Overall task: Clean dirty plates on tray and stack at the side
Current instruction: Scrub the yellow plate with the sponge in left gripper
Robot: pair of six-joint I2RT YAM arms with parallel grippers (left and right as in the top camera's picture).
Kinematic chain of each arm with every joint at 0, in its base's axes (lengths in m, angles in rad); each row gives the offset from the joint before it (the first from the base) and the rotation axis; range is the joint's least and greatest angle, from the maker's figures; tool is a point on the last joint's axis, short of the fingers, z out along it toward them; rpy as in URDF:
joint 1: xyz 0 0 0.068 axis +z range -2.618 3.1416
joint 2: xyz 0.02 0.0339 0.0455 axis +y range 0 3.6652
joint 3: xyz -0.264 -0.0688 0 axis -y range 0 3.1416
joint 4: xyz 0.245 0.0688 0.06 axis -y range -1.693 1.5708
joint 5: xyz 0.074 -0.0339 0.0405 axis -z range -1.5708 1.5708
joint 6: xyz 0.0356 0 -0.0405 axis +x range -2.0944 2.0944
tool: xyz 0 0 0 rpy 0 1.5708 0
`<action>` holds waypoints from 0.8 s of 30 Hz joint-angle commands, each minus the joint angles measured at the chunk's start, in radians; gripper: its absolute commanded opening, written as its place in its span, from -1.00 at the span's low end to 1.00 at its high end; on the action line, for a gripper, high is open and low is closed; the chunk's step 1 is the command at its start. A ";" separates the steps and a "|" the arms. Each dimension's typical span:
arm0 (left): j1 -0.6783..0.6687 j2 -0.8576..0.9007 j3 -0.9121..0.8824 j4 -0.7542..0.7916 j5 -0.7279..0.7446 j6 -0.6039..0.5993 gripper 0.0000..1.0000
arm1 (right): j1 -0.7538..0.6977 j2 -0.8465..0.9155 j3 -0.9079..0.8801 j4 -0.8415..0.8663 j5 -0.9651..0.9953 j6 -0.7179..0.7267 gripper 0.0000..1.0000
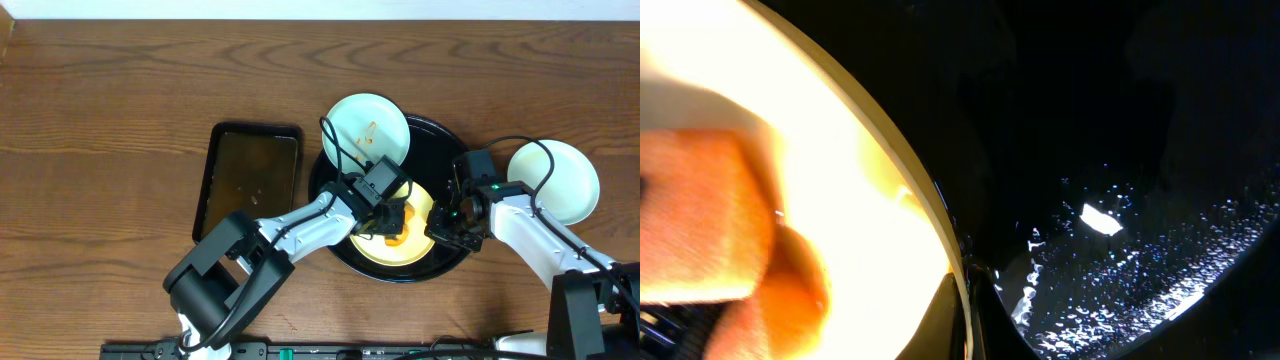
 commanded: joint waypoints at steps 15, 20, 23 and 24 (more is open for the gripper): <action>0.158 -0.113 -0.009 -0.131 -0.116 0.173 -0.85 | 0.015 -0.007 -0.016 -0.008 0.023 0.014 -0.97; 0.159 -0.302 -0.010 -0.220 -0.267 0.172 -0.85 | 0.015 -0.007 -0.016 -0.002 0.023 0.014 -0.98; 0.159 -0.375 -0.010 -0.240 -0.325 0.172 -0.85 | 0.015 -0.007 -0.016 0.000 0.022 0.014 -0.98; 0.159 -0.388 -0.010 -0.242 -0.325 0.172 -0.85 | 0.015 -0.007 -0.016 0.000 0.022 0.014 -0.98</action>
